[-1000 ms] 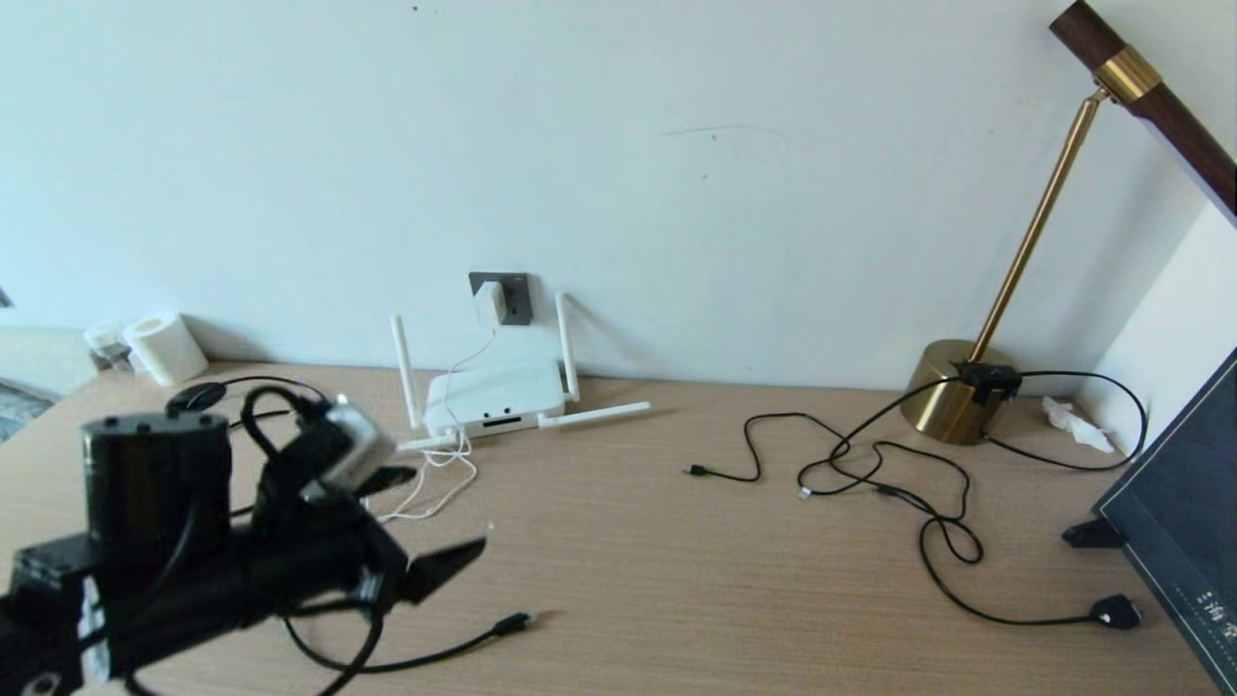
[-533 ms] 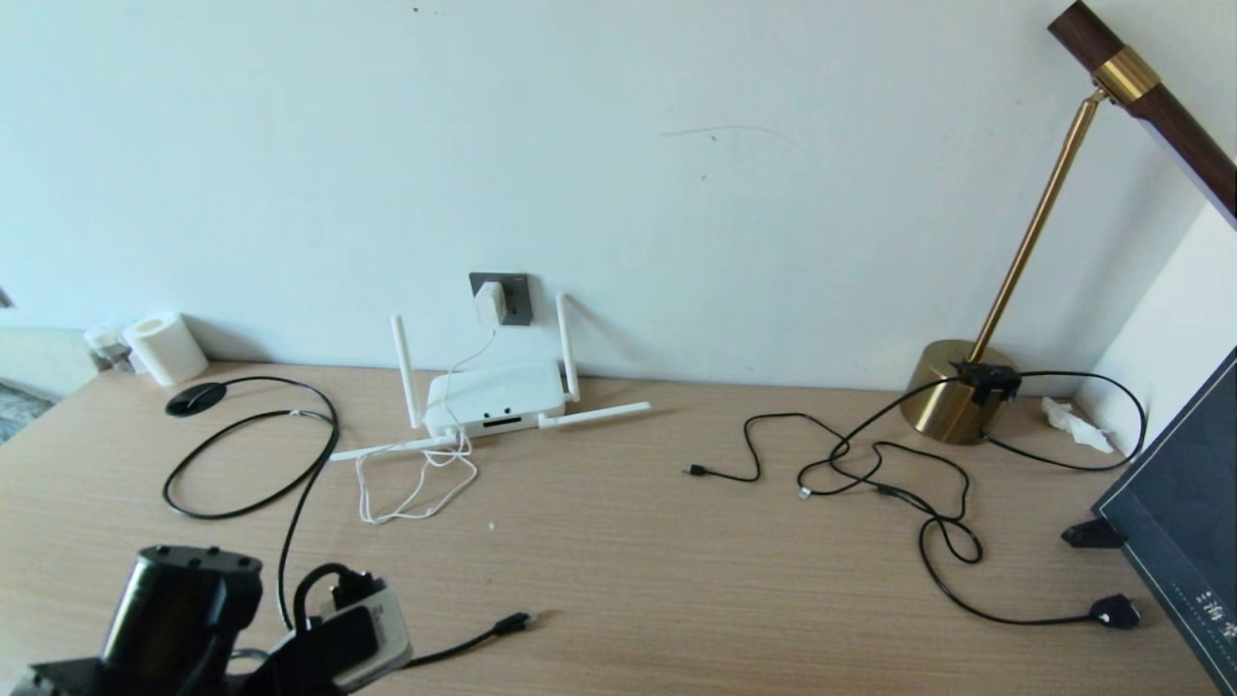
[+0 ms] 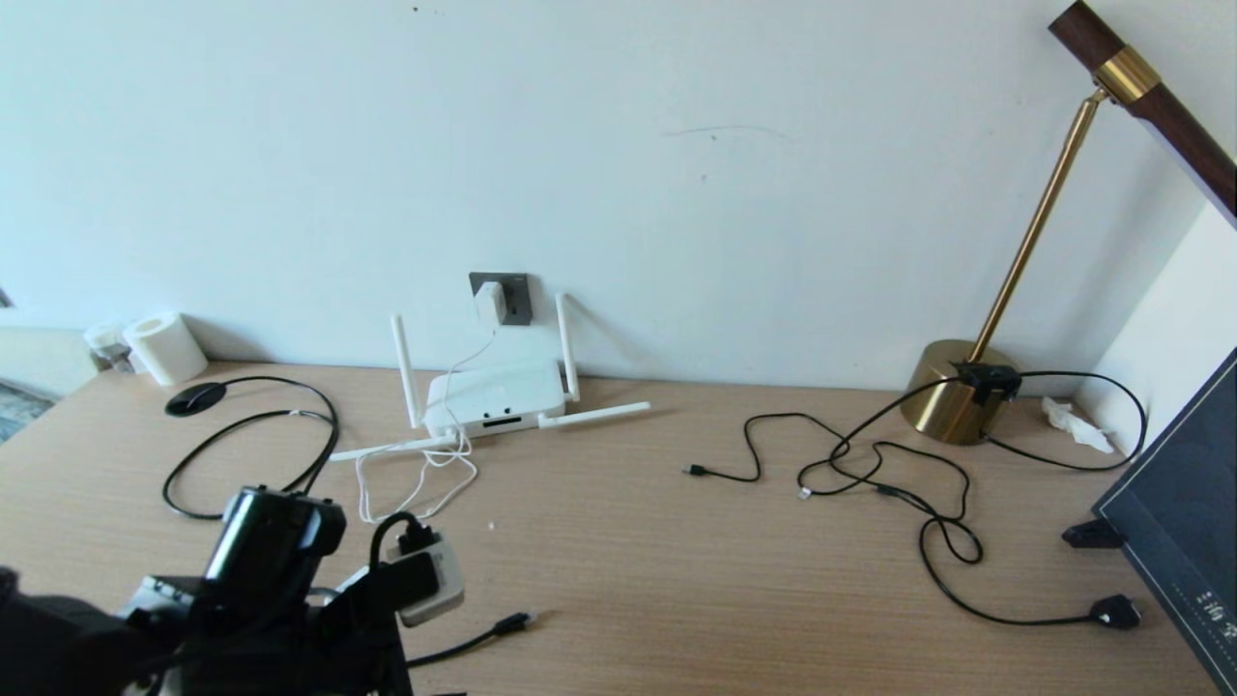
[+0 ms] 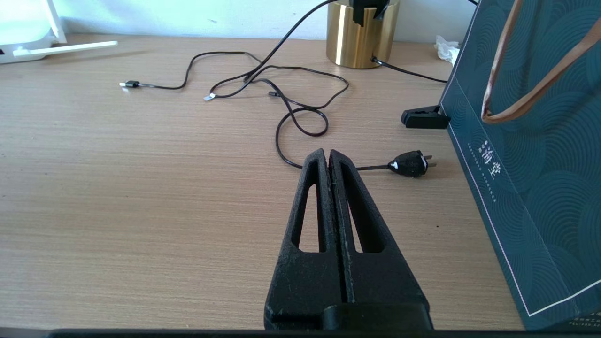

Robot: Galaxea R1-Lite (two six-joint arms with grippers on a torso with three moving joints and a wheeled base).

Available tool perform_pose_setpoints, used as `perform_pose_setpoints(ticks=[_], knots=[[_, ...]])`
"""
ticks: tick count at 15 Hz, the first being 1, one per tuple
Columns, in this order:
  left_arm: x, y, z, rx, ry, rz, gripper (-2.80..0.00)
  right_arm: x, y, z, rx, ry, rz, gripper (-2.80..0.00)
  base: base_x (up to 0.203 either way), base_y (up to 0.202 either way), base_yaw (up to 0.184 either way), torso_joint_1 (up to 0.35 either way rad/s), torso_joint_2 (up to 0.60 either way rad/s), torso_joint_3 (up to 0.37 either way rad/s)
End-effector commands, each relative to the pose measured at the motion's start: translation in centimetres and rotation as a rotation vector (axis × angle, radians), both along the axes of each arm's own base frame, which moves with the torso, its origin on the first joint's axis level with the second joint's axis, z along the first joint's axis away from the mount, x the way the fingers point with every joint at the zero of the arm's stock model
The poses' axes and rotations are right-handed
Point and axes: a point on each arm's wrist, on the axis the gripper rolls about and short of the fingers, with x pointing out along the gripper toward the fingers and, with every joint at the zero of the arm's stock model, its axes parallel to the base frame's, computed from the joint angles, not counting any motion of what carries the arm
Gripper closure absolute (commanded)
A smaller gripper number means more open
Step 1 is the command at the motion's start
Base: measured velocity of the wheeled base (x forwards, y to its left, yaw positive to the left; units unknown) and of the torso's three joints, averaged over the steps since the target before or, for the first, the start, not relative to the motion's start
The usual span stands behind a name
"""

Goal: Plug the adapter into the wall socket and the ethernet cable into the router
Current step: Pick up cable

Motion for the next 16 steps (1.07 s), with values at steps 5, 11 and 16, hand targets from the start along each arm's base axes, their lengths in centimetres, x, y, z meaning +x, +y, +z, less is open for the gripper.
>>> perform_pose_setpoints(ticks=[5,11,16], knots=[[3.8,-2.6,-1.0,0.018,0.059,-0.05,-2.8,0.0,0.0,0.0,0.0,0.0,0.0,0.0,0.0,0.0,0.0,0.0,0.0,0.0],[6.8,-3.8,-2.2,0.013,0.144,-0.077,-2.8,0.0,0.0,0.0,0.0,0.0,0.0,0.0,0.0,0.0,0.0,0.0,0.0,0.0],[7.4,-3.9,-1.5,0.027,0.16,-0.078,-2.8,0.0,0.0,0.0,0.0,0.0,0.0,0.0,0.0,0.0,0.0,0.0,0.0,0.0]])
